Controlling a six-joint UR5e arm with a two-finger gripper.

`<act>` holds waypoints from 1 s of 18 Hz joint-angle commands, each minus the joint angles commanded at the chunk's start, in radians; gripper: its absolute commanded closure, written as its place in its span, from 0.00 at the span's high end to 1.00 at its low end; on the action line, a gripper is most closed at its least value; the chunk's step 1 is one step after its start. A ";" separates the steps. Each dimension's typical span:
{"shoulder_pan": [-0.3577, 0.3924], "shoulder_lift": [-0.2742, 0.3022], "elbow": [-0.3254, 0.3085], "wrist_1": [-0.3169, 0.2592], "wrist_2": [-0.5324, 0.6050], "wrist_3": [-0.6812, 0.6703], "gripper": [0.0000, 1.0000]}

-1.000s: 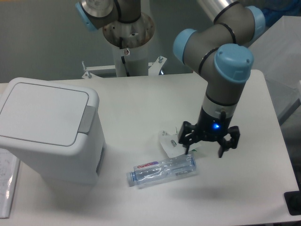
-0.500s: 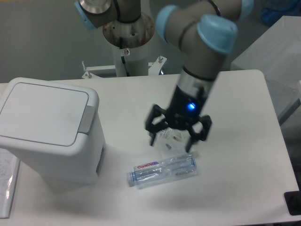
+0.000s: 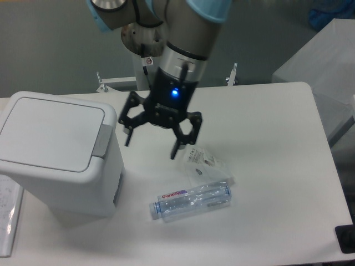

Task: Open the trash can
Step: 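Push the gripper against the lid edge, flipping the lid open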

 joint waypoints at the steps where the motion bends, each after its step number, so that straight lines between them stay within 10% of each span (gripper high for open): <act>1: -0.009 0.000 -0.002 0.000 0.002 -0.003 1.00; 18: -0.063 -0.006 -0.040 0.000 0.094 -0.008 1.00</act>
